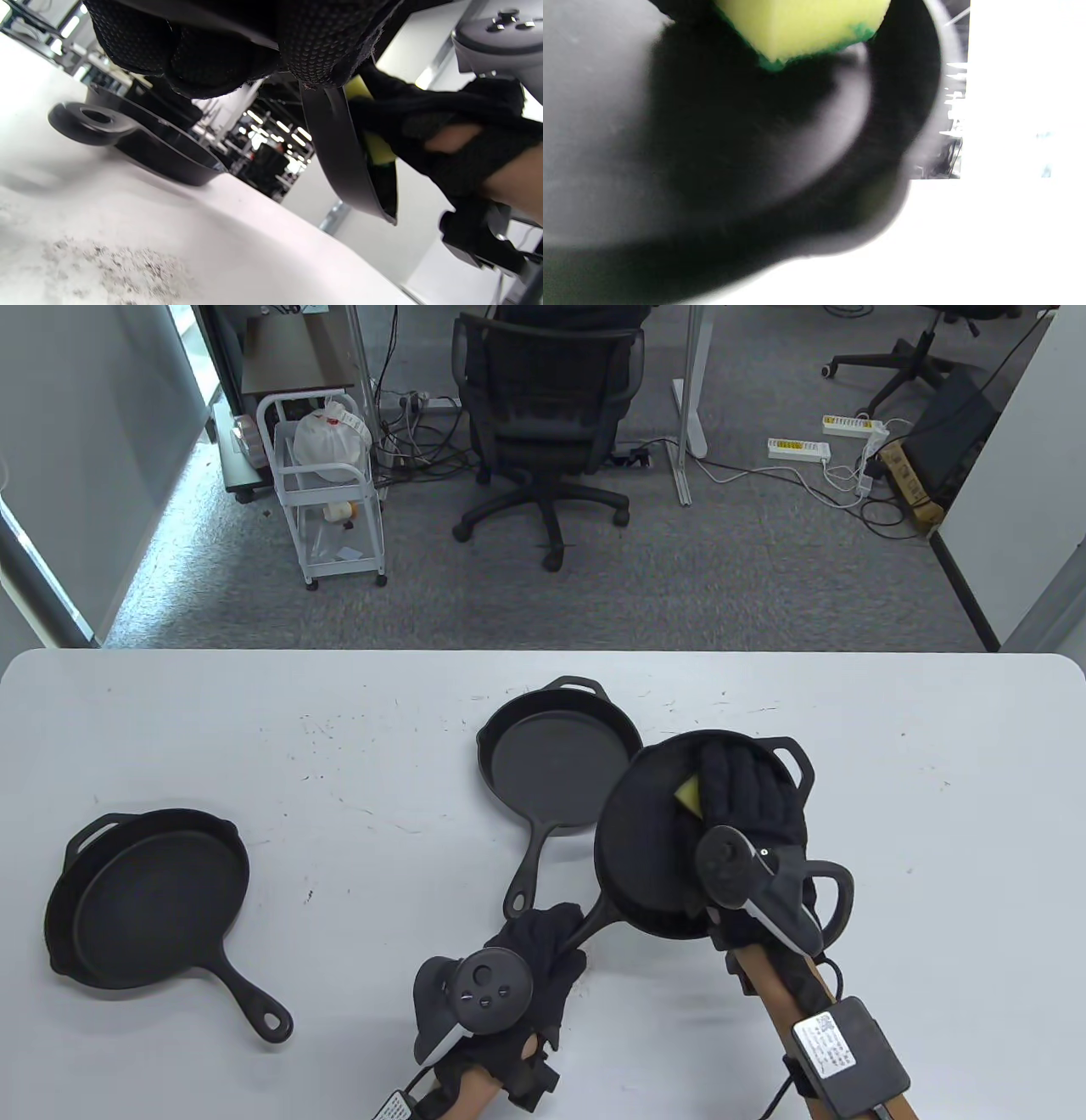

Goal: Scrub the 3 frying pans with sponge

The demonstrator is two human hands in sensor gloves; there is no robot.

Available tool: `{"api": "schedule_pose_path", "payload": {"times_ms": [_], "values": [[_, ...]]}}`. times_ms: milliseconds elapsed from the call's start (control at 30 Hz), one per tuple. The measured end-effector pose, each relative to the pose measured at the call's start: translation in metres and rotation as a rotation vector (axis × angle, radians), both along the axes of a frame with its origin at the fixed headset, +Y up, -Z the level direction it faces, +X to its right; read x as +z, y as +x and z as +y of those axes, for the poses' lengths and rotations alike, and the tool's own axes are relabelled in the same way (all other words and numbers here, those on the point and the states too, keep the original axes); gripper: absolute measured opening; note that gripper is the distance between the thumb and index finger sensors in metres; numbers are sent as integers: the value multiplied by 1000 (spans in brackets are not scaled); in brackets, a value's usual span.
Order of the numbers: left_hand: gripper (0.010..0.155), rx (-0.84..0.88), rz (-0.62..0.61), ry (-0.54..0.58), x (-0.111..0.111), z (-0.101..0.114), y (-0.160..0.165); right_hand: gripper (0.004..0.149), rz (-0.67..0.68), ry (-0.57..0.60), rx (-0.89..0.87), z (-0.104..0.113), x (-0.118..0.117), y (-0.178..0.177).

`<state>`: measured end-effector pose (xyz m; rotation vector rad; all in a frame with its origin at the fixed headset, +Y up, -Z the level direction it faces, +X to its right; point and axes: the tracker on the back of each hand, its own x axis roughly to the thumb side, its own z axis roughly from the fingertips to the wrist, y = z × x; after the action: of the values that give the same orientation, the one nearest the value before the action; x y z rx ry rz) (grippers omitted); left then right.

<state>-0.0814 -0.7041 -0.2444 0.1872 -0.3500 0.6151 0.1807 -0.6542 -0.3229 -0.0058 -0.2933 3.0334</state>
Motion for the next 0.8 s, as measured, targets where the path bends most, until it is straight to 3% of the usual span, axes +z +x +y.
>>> {"api": "schedule_pose_path", "payload": {"times_ms": [100,233,467,600,800], "values": [[61,-12,78,54,1,2,-4,76,-5,-60,176,-19,6,-10],[60,16,126,66,1,3,-10,76,101,-139,243,-35,16,-33],[60,37,66,0,-2,-1,-9,73,375,-57,239,-18,28,-64],[60,-31,-26,12,-1,-1,0,76,257,4,169,0,17,-58],[60,-52,-15,63,2,4,0,76,25,-15,-37,8,-3,-8]]}}
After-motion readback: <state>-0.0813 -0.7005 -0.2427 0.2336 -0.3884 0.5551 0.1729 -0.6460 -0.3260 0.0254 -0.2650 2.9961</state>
